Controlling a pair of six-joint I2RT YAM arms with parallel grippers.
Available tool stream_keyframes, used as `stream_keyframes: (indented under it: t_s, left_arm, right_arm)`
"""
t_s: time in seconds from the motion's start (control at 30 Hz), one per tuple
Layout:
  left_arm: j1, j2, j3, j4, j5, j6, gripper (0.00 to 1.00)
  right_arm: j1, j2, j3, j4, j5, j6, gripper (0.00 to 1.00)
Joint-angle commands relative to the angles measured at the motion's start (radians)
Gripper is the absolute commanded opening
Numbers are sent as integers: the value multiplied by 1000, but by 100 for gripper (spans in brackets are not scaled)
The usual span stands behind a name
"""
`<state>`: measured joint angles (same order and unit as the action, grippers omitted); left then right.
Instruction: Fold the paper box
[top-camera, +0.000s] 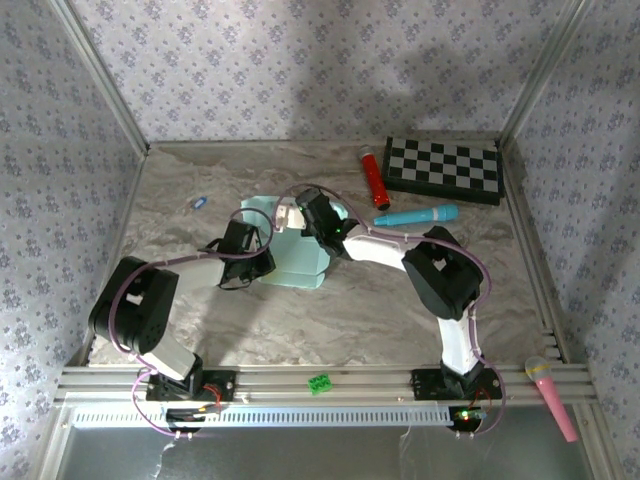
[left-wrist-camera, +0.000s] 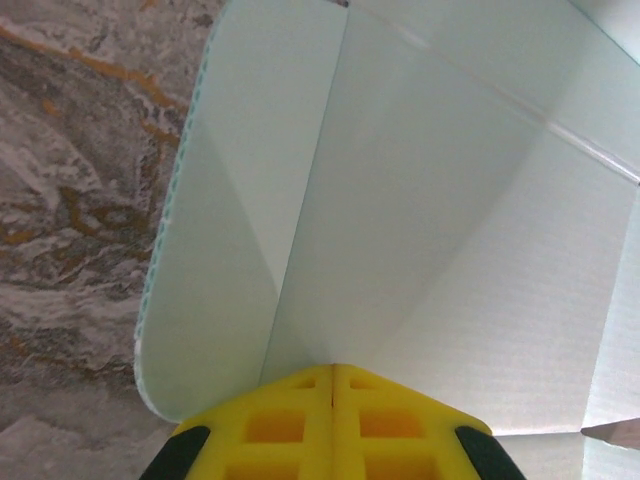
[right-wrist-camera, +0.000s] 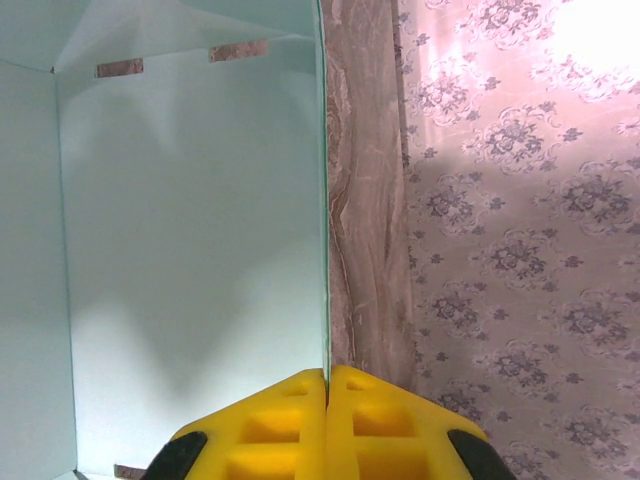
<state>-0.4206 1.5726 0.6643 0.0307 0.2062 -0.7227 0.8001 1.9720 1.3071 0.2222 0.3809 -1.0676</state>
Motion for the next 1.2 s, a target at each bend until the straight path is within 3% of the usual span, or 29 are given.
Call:
stream_keyframes:
  t_s: [0.0,0.53,0.8,0.97,1.17]
  left_arm:
    - [-12,42,-22,16,-33,-25,0]
    - [-35,106,-6,122,17,-67,0]
    - [-41,46,7,87,48,-39,1]
    - [-41,-81,30,-47,-9,4,38]
    - [-27,-234,83,-230,-117,80,51]
  right_arm:
    - [20,-33,-44,41,-2,-23,2]
    - [59,-36,-211,239,24,-122,0]
    - [51,-16,-236,336,37,-201,0]
    - [33,-15,-228,366,27,-228,0]
    - [20,-9,-217,378,9,-261,0]
